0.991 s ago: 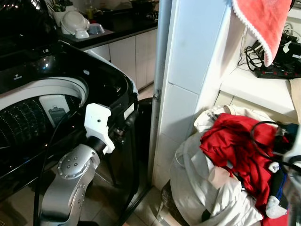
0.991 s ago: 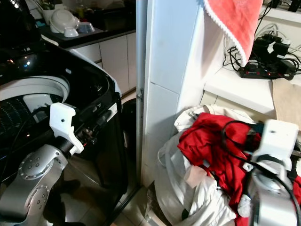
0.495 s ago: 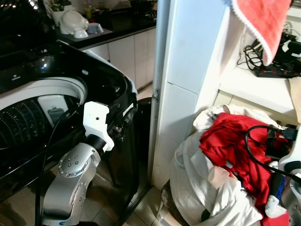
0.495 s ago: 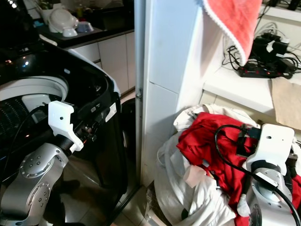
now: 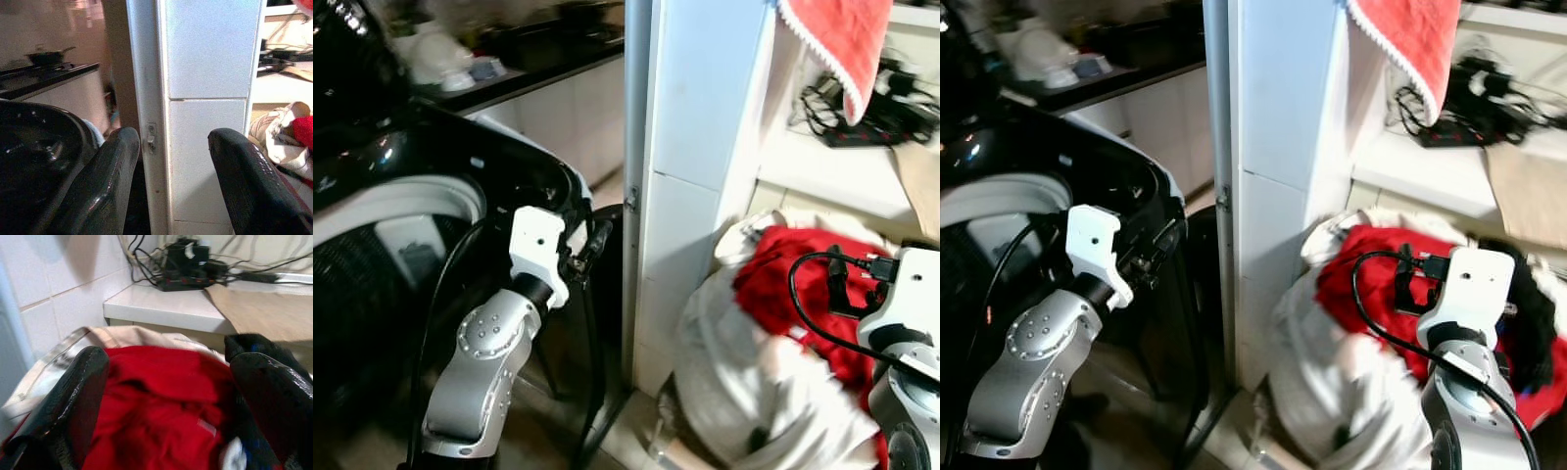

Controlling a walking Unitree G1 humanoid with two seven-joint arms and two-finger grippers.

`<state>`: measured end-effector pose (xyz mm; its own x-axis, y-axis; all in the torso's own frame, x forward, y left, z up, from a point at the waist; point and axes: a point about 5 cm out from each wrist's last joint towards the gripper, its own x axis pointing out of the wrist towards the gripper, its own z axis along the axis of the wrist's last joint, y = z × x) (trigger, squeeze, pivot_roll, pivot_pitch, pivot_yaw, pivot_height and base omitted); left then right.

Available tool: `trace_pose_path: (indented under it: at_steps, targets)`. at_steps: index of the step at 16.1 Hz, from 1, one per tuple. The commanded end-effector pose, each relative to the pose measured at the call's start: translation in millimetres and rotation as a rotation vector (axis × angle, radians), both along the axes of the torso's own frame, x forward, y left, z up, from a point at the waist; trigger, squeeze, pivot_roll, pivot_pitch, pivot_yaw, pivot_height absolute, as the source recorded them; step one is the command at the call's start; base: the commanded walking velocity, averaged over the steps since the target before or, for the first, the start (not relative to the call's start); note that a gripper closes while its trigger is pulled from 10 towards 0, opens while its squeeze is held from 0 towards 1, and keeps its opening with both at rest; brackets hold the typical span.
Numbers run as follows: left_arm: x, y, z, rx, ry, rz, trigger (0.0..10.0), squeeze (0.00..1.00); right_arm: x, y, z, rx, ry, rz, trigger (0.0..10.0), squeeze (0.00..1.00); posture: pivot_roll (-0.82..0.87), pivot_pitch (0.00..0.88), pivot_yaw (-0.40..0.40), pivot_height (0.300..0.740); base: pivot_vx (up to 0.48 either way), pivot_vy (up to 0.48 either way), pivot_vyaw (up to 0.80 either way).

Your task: Clothes washing

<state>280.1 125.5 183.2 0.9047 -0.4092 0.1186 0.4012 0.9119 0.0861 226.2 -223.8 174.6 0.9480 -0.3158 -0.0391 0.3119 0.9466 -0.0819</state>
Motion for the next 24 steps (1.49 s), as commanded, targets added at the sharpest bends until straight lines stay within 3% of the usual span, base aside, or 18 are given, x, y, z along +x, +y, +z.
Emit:
trace_pose_path:
  at_steps: [1, 2, 5, 11, 13, 15, 20, 21, 24]
  targets:
    - [0.0, 2.1, 0, 0.053, -0.021, 0.021, 10.0, 0.0, -0.5, 5.8, 4, -0.012, -0.018, 0.028, 10.0, 0.0, -0.11, 0.0, -0.006, 0.74, 0.0, 0.0, 0.0]
    - [-0.8, -1.3, 1, 0.103, -0.051, 0.015, 10.0, 0.0, -0.2, 6.7, 3, -0.026, -0.01, 0.032, 10.0, 0.0, -0.11, 0.0, -0.005, 0.74, 0.0, -0.48, 0.0]
    - [0.2, -0.8, 0, 0.064, -0.043, 0.04, 10.0, 0.0, 0.0, 7.7, 3, -0.03, -0.006, 0.033, 10.0, 0.0, -0.11, 0.0, -0.004, 0.74, 0.0, -0.457, 0.0]
    - [5.6, 0.6, -1, 0.035, -0.033, 0.099, 10.0, 0.0, 10.0, 8.2, 5, -0.104, 0.005, 0.073, 10.0, 0.0, -0.11, 0.0, -0.012, 0.74, 0.0, 0.0, 0.0]
    - [6.6, 1.9, -2, 0.118, -0.06, 0.145, 10.0, 0.0, 13.8, 12.0, 4, -0.141, 0.019, 0.111, 10.0, 0.0, -0.1, 0.0, -0.015, 0.74, 0.0, -0.24, 0.0]
    - [7.8, 2.2, -2, 0.117, -0.056, 0.155, 10.0, 0.0, 16.4, 15.5, 4, -0.135, 0.021, 0.129, 10.0, 0.0, -0.1, 0.0, -0.017, 0.74, 0.0, -0.48, 0.8]
    - [9.9, 13.2, -1, 0.061, -0.03, 0.238, 10.0, 0.0, 26.0, 23.1, 0, -0.198, 0.04, 0.178, 10.0, 0.0, -0.09, 0.0, -0.015, 0.74, 0.0, -0.192, 0.32]
    - [10.1, 13.8, -1, 0.076, -0.037, 0.244, 10.0, 0.0, 26.6, 24.4, -1, -0.153, 0.035, 0.191, 10.0, 0.0, -0.09, 0.0, -0.015, 0.74, 0.0, 0.0, 0.0]
    - [9.9, 17.7, -2, 0.028, -0.007, 0.266, 10.0, 0.0, 28.7, 27.2, 1, -0.165, 0.032, 0.229, 10.0, 0.0, -0.08, 0.0, -0.021, 0.74, 0.104, 0.0, 0.27]
